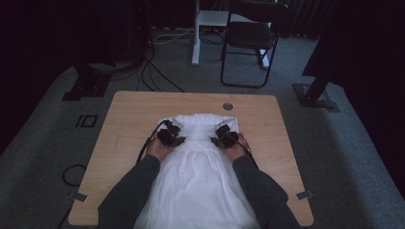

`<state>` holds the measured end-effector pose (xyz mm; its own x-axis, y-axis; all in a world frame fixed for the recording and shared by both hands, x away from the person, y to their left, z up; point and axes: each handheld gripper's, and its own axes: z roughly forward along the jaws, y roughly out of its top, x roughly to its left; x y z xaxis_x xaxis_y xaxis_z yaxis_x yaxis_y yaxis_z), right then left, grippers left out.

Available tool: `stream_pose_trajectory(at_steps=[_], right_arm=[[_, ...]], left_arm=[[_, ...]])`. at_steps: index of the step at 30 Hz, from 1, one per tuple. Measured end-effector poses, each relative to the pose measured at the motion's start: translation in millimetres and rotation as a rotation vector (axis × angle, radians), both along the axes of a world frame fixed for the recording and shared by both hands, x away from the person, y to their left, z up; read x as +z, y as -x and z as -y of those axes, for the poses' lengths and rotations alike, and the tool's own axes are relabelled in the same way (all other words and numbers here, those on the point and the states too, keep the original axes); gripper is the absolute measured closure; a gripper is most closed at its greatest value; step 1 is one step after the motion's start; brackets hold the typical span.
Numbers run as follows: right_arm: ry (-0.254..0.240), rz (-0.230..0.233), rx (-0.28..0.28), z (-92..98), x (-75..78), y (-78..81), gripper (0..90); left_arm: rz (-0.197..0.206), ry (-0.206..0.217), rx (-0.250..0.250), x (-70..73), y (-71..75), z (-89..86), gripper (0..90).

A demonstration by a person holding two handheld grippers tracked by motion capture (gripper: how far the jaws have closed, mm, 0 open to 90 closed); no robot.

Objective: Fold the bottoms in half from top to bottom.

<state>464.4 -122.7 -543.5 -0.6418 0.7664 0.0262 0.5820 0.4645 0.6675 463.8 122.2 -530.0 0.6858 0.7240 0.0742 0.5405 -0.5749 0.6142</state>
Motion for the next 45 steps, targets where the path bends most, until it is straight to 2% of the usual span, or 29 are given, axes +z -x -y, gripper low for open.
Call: stream_pose_trajectory(at_steps=[5,9,13,15,16,19,21,24,26,28,30,32,35,37,40,44,45], right_arm=[[0.009,-0.007,-0.065,-4.7,2.3,-26.0,77.5],[0.026,-0.016,-0.094,-9.1,4.7,-39.4,78.8],[0.004,-0.026,-0.09,-6.3,7.5,-41.7,80.6],[-0.016,-0.016,-0.077,-1.4,16.4,-38.7,81.0],[-0.03,-0.002,-0.068,2.1,24.1,-36.5,81.1],[-0.11,0.076,-0.047,16.1,60.0,-27.5,81.4],[-0.151,0.143,-0.03,24.5,89.6,-17.7,81.4],[-0.185,0.246,0.0,33.4,130.3,1.6,81.4],[-0.202,0.283,0.017,38.0,150.0,16.4,81.3],[-0.205,0.307,0.039,40.7,160.5,33.0,81.3],[-0.194,0.322,0.066,42.5,161.2,49.6,81.2],[-0.199,0.317,0.091,44.3,154.0,65.9,81.2],[-0.191,0.281,0.129,46.0,130.1,89.2,81.1],[-0.193,0.238,0.14,45.3,107.9,103.9,81.0],[-0.139,0.162,0.173,40.4,69.4,123.9,80.5],[-0.094,0.044,0.204,34.3,22.8,141.4,79.8],[-0.094,0.019,0.206,32.5,13.6,143.7,79.6]], left_arm=[[0.037,-0.069,0.081,2.5,-20.4,13.5,76.9],[0.05,-0.084,0.144,2.6,-26.8,20.7,79.1],[0.058,-0.033,0.16,8.5,-23.6,17.8,80.8],[0.082,0.031,0.148,21.4,-19.6,12.8,82.1],[0.098,0.077,0.145,30.7,-17.1,9.8,82.9],[0.168,0.21,0.131,67.5,-2.4,3.1,84.3],[0.229,0.262,0.105,94.2,13.2,2.0,84.6],[0.308,0.287,0.058,127.9,37.5,2.6,84.7],[0.347,0.288,0.026,143.5,54.2,2.8,84.7],[0.364,0.278,0.001,152.0,69.2,2.6,84.6],[0.368,0.26,-0.029,153.8,83.6,1.4,84.5],[0.355,0.247,-0.055,147.9,98.0,-0.2,84.4],[0.303,0.224,-0.084,121.7,119.5,-2.7,83.7],[0.244,0.205,-0.091,96.4,132.4,-4.4,83.6],[0.127,0.194,-0.097,54.6,145.7,-8.4,83.0],[-0.016,0.117,-0.104,0.3,151.4,-9.5,82.5],[-0.034,0.1,-0.104,-9.2,151.4,-9.4,82.5]])
